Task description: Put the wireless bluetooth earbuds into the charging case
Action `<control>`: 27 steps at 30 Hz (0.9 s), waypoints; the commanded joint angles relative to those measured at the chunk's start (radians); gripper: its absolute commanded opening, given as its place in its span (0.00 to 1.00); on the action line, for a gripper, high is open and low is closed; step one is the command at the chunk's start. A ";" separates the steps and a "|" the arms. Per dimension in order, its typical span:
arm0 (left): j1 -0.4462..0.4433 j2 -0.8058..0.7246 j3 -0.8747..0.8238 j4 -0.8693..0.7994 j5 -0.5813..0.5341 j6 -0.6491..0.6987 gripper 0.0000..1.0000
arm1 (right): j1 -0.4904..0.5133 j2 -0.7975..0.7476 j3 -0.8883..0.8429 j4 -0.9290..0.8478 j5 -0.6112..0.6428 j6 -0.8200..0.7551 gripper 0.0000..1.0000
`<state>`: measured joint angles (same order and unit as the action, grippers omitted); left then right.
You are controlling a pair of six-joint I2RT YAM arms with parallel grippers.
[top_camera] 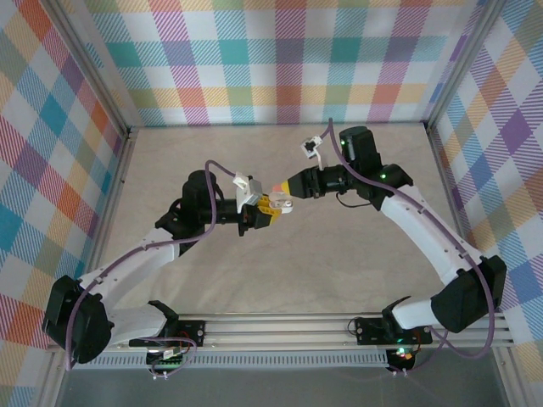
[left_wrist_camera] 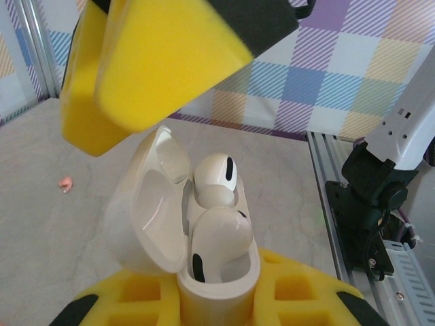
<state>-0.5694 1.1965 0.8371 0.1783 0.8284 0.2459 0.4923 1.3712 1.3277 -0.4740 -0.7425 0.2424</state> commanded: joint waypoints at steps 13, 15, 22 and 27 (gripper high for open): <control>-0.009 0.022 0.045 0.033 0.007 -0.035 0.00 | 0.009 -0.058 -0.023 -0.022 0.039 -0.053 0.40; -0.009 0.024 0.044 0.034 0.010 -0.038 0.00 | 0.009 -0.047 -0.009 -0.057 0.116 -0.050 0.44; -0.009 0.001 0.029 0.023 0.011 -0.029 0.00 | -0.003 0.000 -0.010 -0.022 0.008 0.012 0.52; -0.009 -0.017 0.004 0.037 -0.019 -0.032 0.00 | -0.003 0.057 0.007 0.013 -0.223 0.065 0.49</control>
<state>-0.5694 1.2110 0.8486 0.1795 0.8181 0.2173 0.4919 1.3964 1.3033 -0.4953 -0.7845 0.2638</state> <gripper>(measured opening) 0.196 0.500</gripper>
